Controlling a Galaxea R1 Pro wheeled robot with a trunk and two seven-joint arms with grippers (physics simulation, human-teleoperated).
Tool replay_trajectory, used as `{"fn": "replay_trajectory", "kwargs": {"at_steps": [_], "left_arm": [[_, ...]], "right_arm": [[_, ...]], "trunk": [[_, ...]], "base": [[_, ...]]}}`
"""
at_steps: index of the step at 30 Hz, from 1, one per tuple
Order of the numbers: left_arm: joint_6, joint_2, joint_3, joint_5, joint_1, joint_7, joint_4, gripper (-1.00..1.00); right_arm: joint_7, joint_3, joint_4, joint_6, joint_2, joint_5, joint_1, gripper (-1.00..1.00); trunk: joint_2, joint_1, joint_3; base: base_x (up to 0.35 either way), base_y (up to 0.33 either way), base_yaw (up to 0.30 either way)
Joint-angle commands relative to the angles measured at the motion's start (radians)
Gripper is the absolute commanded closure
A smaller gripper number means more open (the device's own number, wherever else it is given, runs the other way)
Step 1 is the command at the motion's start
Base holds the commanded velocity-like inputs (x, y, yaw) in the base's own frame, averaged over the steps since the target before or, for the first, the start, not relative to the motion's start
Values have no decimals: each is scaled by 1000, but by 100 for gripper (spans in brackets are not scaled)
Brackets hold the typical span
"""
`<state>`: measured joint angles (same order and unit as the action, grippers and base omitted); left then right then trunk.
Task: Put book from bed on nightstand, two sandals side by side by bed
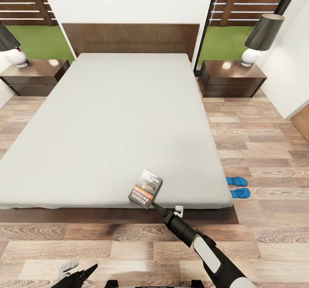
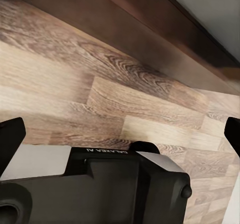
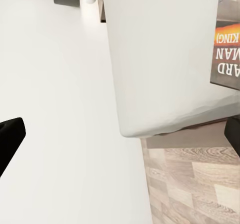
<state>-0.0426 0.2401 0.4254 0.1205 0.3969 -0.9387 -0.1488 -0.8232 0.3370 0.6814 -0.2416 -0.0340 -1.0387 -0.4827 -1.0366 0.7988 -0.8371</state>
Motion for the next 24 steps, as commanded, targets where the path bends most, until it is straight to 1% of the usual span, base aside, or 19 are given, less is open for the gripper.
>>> {"fn": "replay_trajectory", "kwargs": {"at_steps": [1, 4, 19, 24], "left_arm": [[-4, 1, -8, 10, 0, -2, 2, -100], [-4, 1, -8, 10, 0, -2, 2, -100], [-3, 1, -8, 11, 0, -2, 1, -100], [-3, 1, -8, 11, 0, -2, 1, -100]], "right_arm": [[-1, 2, -1, -9, 0, -11, -1, -100], [-1, 2, -2, -9, 0, -11, -1, -100], [-1, 2, -3, -9, -3, -11, -1, -100], [-1, 3, -3, -8, -2, -11, -1, -100]], "trunk": [[0, 0, -1], [0, 0, -1], [-105, 58, -48], [-105, 58, -48]], "base": [[0, 0, 0], [0, 0, 0], [0, 0, 0], [0, 0, 0]]}}
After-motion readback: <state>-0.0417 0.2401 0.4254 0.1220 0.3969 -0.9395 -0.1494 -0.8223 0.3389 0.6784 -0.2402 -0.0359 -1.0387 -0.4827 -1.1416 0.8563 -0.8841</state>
